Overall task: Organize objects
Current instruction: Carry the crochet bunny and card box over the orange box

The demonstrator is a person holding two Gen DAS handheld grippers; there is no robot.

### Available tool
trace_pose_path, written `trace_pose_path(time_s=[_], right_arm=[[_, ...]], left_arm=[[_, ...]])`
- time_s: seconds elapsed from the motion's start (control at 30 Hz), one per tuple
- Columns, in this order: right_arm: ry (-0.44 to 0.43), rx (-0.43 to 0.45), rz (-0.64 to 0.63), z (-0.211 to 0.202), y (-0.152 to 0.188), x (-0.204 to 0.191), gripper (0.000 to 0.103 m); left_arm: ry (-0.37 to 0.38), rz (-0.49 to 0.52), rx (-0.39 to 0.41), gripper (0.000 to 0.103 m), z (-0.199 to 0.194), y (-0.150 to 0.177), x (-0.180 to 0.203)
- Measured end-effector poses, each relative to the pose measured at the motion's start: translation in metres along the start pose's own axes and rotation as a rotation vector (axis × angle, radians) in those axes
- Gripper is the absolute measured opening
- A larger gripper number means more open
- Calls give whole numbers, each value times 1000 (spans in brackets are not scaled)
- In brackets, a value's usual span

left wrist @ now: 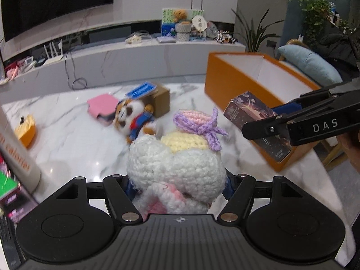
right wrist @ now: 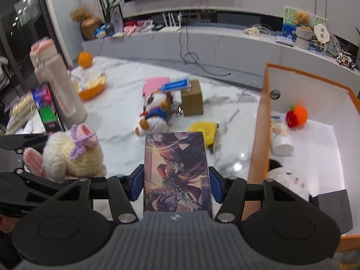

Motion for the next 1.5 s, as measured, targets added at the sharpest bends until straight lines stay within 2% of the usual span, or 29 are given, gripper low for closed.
trace_pose_path(time_s=[0.47,1.07,1.5], right_arm=[[64,118,129,-43,-14,57,60],[150,154,229,-59,-8,104,60],[256,172,326,-70,-2,151,60]], left_arm=[[57,78,54,79,14,-37,54],[92,131,91,79,28,-71,108],[116,144,99,79,44,-90,132]])
Point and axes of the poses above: each gripper's, at about its wrist camera, not at the fingertips, and z roughly the way its jaws point, x to its right, y to its underside, the point moved 3 cm from there along z, roughly the way its jaws point, and after that the axes turned 7 degrees about -z, right-handed, at the moved point
